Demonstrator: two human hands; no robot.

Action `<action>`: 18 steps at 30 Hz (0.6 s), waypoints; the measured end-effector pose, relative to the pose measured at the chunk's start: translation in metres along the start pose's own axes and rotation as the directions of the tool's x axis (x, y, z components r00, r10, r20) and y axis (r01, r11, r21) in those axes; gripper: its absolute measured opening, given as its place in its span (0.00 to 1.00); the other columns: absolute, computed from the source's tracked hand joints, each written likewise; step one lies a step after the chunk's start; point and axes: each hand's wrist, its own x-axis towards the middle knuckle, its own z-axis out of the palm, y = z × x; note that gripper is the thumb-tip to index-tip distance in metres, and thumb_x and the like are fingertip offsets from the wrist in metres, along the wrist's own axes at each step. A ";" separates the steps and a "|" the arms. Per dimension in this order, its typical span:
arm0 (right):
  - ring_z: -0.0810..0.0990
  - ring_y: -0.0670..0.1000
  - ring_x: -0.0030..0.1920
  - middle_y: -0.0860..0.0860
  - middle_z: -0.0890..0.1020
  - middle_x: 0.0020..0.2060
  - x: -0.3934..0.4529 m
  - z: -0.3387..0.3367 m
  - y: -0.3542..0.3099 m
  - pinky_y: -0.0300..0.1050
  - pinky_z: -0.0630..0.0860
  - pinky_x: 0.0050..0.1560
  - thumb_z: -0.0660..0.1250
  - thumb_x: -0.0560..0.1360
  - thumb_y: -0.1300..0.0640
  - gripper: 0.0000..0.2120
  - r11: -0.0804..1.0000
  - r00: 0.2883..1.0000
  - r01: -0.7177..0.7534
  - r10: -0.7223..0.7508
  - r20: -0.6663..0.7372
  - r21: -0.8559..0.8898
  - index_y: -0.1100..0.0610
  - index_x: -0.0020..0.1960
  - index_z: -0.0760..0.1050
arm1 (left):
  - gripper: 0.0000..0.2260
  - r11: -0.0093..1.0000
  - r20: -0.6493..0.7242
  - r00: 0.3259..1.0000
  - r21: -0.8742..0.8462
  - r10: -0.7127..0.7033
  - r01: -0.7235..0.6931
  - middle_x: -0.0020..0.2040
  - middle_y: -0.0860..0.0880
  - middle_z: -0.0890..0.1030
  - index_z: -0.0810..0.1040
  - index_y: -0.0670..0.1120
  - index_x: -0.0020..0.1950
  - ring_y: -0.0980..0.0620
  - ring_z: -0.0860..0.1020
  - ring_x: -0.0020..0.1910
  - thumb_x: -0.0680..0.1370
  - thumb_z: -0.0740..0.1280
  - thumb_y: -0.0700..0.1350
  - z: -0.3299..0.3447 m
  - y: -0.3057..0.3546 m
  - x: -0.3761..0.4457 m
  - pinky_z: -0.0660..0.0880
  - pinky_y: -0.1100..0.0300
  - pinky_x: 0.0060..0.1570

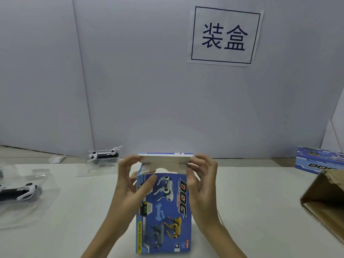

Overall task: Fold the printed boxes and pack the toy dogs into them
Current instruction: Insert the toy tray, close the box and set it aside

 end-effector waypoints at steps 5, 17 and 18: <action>0.76 0.58 0.69 0.46 0.76 0.64 -0.002 -0.010 0.004 0.47 0.85 0.48 0.58 0.81 0.31 0.23 0.989 0.983 0.135 -0.128 0.129 -0.051 0.45 0.65 0.75 | 0.16 0.995 0.005 0.999 0.085 0.052 -0.052 0.64 0.50 0.74 0.75 0.57 0.65 0.42 0.80 0.60 0.79 0.71 0.57 -0.002 0.003 -0.003 0.84 0.53 0.42; 0.75 0.49 0.72 0.38 0.74 0.71 -0.003 -0.011 0.018 0.44 0.84 0.54 0.59 0.77 0.28 0.32 0.997 0.973 0.027 -0.010 0.229 -0.070 0.43 0.76 0.66 | 0.32 0.941 -0.122 0.974 0.304 0.191 -0.146 0.71 0.48 0.74 0.66 0.67 0.73 0.47 0.79 0.65 0.72 0.71 0.72 -0.006 -0.001 -0.006 0.81 0.52 0.58; 0.77 0.49 0.69 0.39 0.75 0.70 -0.002 -0.012 0.020 0.48 0.83 0.57 0.58 0.77 0.27 0.33 0.995 0.979 0.013 0.008 0.202 -0.099 0.44 0.75 0.65 | 0.35 0.905 -0.149 0.952 0.379 0.266 -0.193 0.71 0.50 0.74 0.64 0.65 0.75 0.49 0.78 0.67 0.72 0.72 0.70 -0.012 -0.002 -0.003 0.80 0.56 0.60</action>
